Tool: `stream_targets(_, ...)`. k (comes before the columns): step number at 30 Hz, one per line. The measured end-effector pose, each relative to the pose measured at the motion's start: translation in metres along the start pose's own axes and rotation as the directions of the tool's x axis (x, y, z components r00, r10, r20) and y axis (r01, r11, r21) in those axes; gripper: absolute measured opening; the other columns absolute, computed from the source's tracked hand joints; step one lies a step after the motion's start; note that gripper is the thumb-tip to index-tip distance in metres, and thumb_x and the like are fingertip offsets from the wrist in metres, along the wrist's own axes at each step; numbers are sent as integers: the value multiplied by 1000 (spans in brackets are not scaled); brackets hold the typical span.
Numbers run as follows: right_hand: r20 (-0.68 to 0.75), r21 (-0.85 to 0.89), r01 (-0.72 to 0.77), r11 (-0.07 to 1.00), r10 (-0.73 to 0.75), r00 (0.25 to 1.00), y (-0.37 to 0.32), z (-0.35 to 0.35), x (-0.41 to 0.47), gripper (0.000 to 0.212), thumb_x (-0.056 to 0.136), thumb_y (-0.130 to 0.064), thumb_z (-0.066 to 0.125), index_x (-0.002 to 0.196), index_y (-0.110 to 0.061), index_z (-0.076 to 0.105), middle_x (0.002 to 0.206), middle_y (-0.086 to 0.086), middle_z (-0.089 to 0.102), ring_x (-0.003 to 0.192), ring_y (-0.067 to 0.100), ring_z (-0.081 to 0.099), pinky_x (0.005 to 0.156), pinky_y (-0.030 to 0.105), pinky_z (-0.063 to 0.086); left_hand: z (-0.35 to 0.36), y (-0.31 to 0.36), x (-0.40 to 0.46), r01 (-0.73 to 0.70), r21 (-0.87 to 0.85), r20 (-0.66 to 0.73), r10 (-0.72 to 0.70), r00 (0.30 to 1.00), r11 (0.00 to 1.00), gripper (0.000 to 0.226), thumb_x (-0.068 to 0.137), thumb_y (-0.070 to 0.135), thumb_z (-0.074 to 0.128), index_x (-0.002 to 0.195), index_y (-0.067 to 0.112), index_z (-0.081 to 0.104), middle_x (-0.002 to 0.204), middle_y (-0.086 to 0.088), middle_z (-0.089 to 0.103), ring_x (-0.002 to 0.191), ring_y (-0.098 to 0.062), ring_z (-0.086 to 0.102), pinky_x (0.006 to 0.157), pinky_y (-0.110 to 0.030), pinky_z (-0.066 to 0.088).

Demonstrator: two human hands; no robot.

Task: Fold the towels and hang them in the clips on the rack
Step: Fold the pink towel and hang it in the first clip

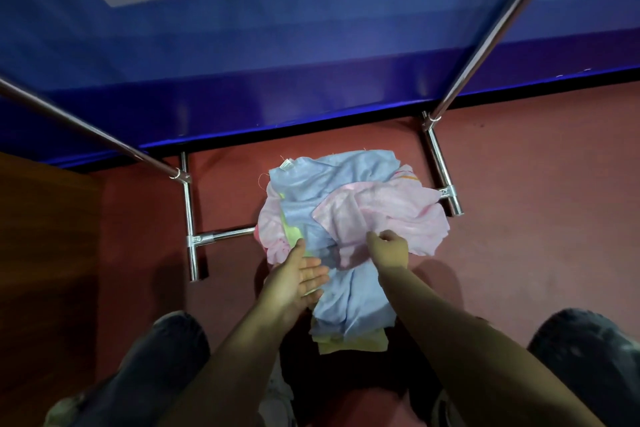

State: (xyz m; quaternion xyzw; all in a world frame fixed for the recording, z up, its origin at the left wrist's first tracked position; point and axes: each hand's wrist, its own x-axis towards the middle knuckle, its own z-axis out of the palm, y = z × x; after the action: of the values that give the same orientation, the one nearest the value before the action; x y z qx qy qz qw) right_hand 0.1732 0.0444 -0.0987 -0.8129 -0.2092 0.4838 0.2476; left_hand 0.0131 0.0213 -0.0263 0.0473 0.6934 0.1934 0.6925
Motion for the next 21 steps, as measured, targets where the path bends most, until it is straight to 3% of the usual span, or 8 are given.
stream_targets(3, 57, 140, 134, 981, -143, 988, -28, -20, -37, 39, 78, -5, 54, 54, -15, 25, 58, -3, 26, 62, 16, 29, 57, 23, 29, 8, 8, -18, 23, -100, -5, -23, 1000, 995, 52, 93, 52, 41, 114, 6, 54, 117, -11, 60, 108, -23, 56, 85, -33, 44)
stream_targets(5, 131, 239, 126, 963, -160, 978, -52, -39, -63, 37, 83, -3, 50, 57, -18, 27, 58, -4, 27, 56, 12, 26, 50, 20, 25, 16, 17, -39, 30, -185, 1, -30, 1000, 982, 56, 93, 50, 44, 124, 4, 50, 128, -14, 55, 117, -25, 52, 90, -34, 41)
stream_targets(8, 211, 362, 178, 915, -266, 941, -86, -72, -104, 36, 84, -3, 47, 57, -19, 31, 59, -5, 30, 56, 9, 28, 53, 24, 23, 29, 30, -77, -6, -261, 24, 13, 1000, 965, 62, 90, 50, 50, 131, 4, 44, 132, -16, 51, 124, -28, 49, 92, -36, 41)
stream_targets(11, 227, 506, 259, 823, -417, 880, -119, -107, -150, 27, 79, -6, 50, 59, -15, 34, 63, 3, 29, 61, 14, 31, 53, 26, 27, 39, 45, -123, -92, -283, 53, 111, 992, 955, 52, 87, 55, 51, 113, 10, 55, 104, -11, 57, 97, -23, 58, 76, -34, 45)
stream_targets(14, 224, 639, 279, 717, -521, 824, -148, -139, -196, 16, 62, -15, 53, 53, -17, 40, 62, 3, 36, 64, 17, 37, 57, 28, 32, 46, 53, -177, -151, -272, 134, 193, 972, 950, 56, 87, 58, 49, 57, 12, 62, 56, -3, 47, 49, -14, 47, 49, -25, 36)
stream_targets(15, 216, 657, 298, 693, -552, 806, -156, -149, -210, 16, 58, -17, 55, 52, -20, 40, 63, 3, 37, 65, 18, 37, 59, 29, 32, 46, 55, -196, -167, -290, 168, 222, 961, 942, 55, 87, 57, 51, 55, 13, 61, 54, -2, 48, 49, -14, 48, 49, -25, 36)
stream_targets(18, 191, 638, 384, 668, -620, 761, -178, -178, -253, 19, 60, -22, 56, 56, -20, 37, 76, 9, 32, 77, 24, 31, 66, 34, 28, 48, 62, -253, -338, -332, 227, 422, 878, 881, 28, 93, 42, 52, 83, 17, 60, 76, -2, 67, 71, -14, 65, 66, -29, 48)
stream_targets(21, 142, 634, 370, 679, -573, 807, -194, -200, -291, 24, 72, -15, 50, 51, -22, 44, 69, 4, 41, 75, 21, 41, 67, 33, 34, 43, 73, -310, -506, -294, 230, 574, 786, 811, 13, 95, 22, 52, 85, 17, 57, 74, -1, 67, 67, -14, 64, 59, -24, 48)
